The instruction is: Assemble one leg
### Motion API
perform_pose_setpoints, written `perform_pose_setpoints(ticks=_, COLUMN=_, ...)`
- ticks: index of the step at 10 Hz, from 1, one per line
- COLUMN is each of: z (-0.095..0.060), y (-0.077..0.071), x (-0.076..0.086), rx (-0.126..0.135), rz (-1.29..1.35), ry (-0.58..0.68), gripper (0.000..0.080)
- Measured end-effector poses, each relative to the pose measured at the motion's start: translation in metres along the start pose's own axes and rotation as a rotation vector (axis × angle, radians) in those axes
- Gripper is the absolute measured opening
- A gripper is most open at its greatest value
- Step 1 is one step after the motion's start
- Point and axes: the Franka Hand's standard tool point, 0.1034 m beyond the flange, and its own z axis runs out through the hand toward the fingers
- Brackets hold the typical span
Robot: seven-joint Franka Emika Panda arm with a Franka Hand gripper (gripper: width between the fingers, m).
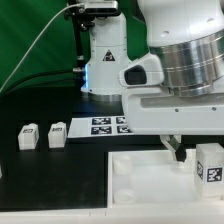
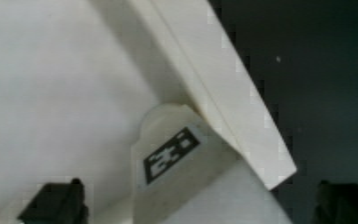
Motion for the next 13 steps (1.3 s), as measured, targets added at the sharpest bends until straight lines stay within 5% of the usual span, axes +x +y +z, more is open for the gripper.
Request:
perform_pose_setpoints(ticks=2, z=0.0002, y=0.0, x=0.0005, rx=-0.002, rz=-0.044, ry=0.002, gripper=0.0649)
perform_pose_setpoints(ticks=3, z=0.0003, y=0.0, x=0.0005, rx=-0.003, rz=-0.047, ry=0.002, gripper=0.0533)
perform_pose_setpoints(ticks=4, z=0.0005, y=-0.0006, x=0.0002, rx=0.001, rz=0.005, ry=0.0, gripper=0.0533)
perform_pose_setpoints(ticks=5, z=0.0007, y=-0.0017, x=-0.0004, rx=0.006, rz=0.098, ry=-0.002, gripper=0.0351)
perform_pose_setpoints(ticks=8, z=0.0015, y=0.0012, x=-0.0002, rx=0.005, rz=0.36, ry=-0.004, gripper=0.03)
perform_pose_setpoints(ticks=13, z=0.004, y=-0.0018, x=-0.0001, rx=0.109, rz=1.224, ry=-0.058, gripper=0.0298)
